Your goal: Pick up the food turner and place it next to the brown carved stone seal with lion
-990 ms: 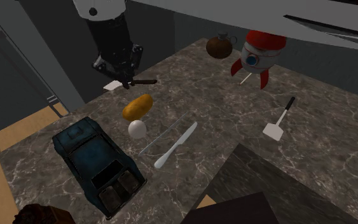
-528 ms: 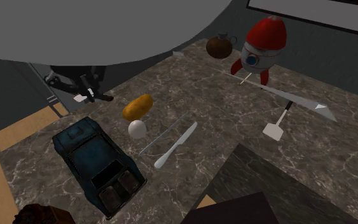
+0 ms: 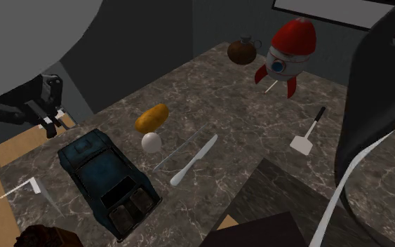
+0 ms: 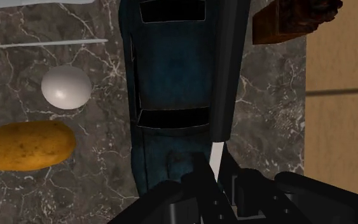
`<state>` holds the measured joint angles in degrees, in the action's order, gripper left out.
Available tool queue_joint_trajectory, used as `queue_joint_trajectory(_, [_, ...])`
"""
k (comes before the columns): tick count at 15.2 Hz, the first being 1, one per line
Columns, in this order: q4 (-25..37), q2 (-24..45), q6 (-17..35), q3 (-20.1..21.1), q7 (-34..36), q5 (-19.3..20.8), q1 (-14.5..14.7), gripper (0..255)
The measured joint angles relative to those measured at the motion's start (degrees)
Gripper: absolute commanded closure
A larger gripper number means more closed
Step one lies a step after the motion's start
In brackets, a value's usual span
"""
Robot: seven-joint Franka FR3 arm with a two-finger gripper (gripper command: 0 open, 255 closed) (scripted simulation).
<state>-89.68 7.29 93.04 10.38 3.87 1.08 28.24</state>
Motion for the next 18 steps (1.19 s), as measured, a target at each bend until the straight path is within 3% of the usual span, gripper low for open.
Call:
queue_joint_trajectory(4, [4.25, 3.35, -0.97, 2.06, 5.01, 0.67, 3.03, 255])
queue_joint_trajectory(12, [19.2, 14.45, -5.18, 5.26, 14.94, 3.45, 10.64, 255])
queue_joint_trajectory(18, [16.05, 14.73, -1.78, 5.43, 15.86, 3.54, 11.07, 255])
